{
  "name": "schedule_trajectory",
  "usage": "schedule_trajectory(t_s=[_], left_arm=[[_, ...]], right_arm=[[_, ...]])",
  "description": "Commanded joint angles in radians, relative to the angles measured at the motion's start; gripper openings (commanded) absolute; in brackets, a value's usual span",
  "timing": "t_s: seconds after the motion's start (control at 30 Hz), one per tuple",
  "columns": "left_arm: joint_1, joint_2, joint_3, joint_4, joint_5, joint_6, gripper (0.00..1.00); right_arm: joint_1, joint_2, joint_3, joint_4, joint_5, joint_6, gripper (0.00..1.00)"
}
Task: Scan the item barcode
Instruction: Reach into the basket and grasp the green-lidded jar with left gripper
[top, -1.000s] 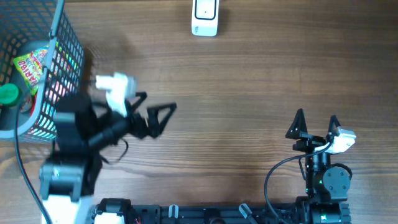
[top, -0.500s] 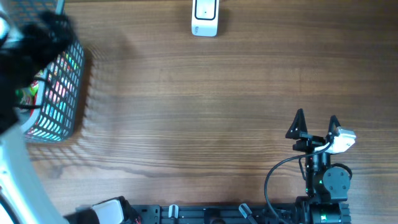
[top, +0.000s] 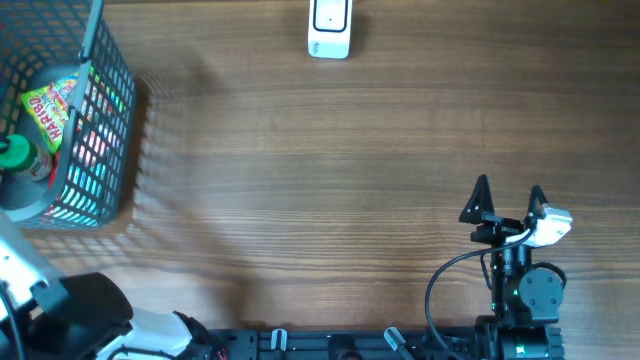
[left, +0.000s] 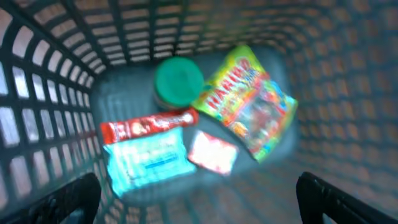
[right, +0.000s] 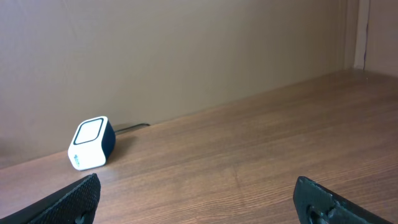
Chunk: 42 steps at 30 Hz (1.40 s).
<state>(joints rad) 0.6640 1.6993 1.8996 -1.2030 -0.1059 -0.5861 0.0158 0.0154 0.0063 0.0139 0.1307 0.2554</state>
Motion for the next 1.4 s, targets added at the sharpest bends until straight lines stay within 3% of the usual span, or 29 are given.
schedule_trajectory(t_s=[0.0,0.23,0.63,1.37], left_arm=[[0.002,0.006,-0.169,0.134,-0.146,-0.025,0.99],[0.009,0.033,-0.386,0.402,-0.206,-0.021,1.0],[0.017,0.191,-0.389,0.576,-0.209,0.006,1.0],[0.016,0.38,-0.389,0.707,-0.148,0.006,1.0]], right_arm=[[-0.003,-0.005,-0.001,0.002,-0.019,-0.016,1.0],[-0.003,-0.005,-0.001,0.002,-0.019,-0.017,1.0],[-0.003,-0.005,-0.001,0.002,-0.019,-0.017,1.0],[-0.003,-0.005,-0.001,0.002,-0.019,-0.017,1.0]])
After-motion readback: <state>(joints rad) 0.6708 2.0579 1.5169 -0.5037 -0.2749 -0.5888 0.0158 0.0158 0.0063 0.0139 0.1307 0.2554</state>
